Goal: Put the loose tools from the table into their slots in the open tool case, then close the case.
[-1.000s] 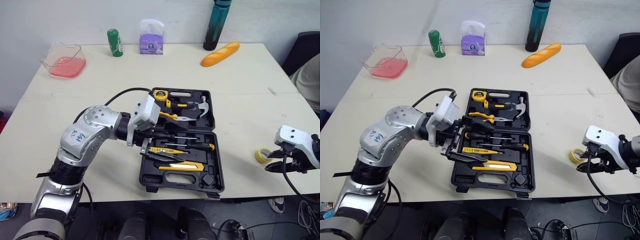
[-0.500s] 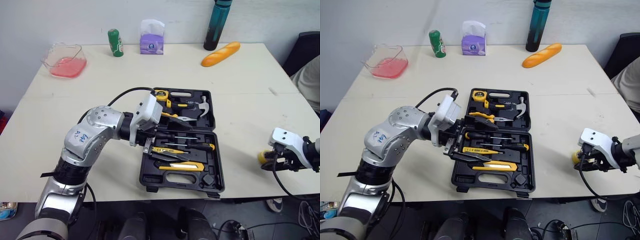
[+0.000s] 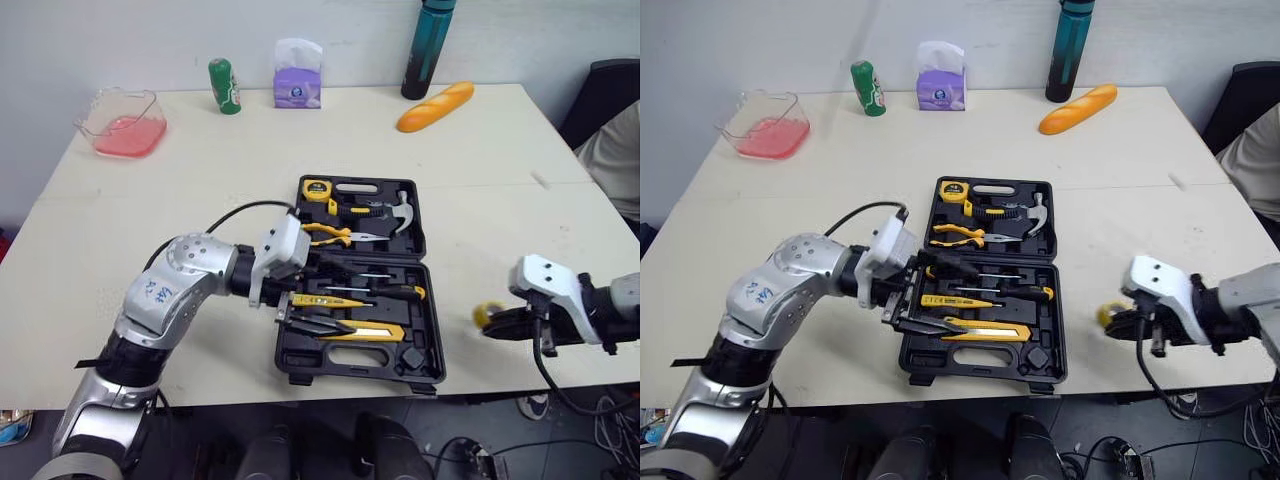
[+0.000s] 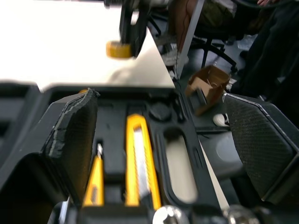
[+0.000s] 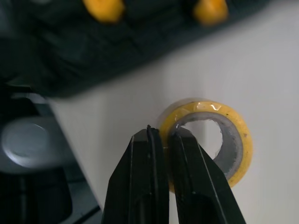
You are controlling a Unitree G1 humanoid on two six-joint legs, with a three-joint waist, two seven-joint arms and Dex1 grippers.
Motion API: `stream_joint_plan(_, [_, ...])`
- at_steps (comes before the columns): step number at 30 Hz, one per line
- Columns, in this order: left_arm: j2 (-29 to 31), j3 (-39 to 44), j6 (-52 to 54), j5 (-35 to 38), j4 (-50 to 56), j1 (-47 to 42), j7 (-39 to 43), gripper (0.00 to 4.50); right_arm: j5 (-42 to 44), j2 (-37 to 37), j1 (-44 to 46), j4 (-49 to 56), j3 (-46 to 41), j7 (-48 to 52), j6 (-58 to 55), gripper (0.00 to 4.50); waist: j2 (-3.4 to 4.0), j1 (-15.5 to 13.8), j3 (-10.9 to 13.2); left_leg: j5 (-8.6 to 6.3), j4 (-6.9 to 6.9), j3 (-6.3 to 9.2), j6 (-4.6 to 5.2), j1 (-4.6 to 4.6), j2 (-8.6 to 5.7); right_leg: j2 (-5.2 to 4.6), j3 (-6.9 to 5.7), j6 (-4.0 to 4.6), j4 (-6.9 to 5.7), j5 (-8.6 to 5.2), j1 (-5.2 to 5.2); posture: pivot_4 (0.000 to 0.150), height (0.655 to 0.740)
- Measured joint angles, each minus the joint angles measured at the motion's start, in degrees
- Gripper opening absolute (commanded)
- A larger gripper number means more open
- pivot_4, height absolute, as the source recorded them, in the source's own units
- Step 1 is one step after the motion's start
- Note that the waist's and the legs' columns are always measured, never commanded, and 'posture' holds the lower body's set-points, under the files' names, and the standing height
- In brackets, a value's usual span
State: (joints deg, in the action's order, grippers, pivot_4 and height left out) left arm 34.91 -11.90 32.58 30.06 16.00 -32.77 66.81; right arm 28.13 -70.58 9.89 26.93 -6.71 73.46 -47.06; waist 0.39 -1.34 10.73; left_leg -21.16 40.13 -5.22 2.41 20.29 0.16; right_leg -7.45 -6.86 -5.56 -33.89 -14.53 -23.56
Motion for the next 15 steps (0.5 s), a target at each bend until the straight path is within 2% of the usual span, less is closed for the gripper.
stream_joint_plan(5, [2.4, -1.1, -3.6, -2.3, 0.4, 1.9, 3.0, 4.5, 5.3, 4.0, 3.3, 9.5, 5.0, -5.1, -6.4, 0.06, -0.05, -0.5, 0.0, 0.0, 0.01, 0.09, 0.06, 0.1, -0.18, -0.23, -0.05, -0.01, 0.07, 0.01, -0.03, 0.15, 0.7348])
stream_joint_plan(15, [1.8, -1.7, -4.8, -3.0, 0.5, 1.5, 3.8, 4.5, 4.0, 5.5, 1.2, 11.9, 12.2, -10.9, -6.4, 0.06, -0.05, -0.1, 0.0, 0.0, 0.0, 0.03, 0.1, 0.11, -0.14, -0.09, -0.06, -0.04, 0.03, 0.03, -0.03, 0.15, 0.7348])
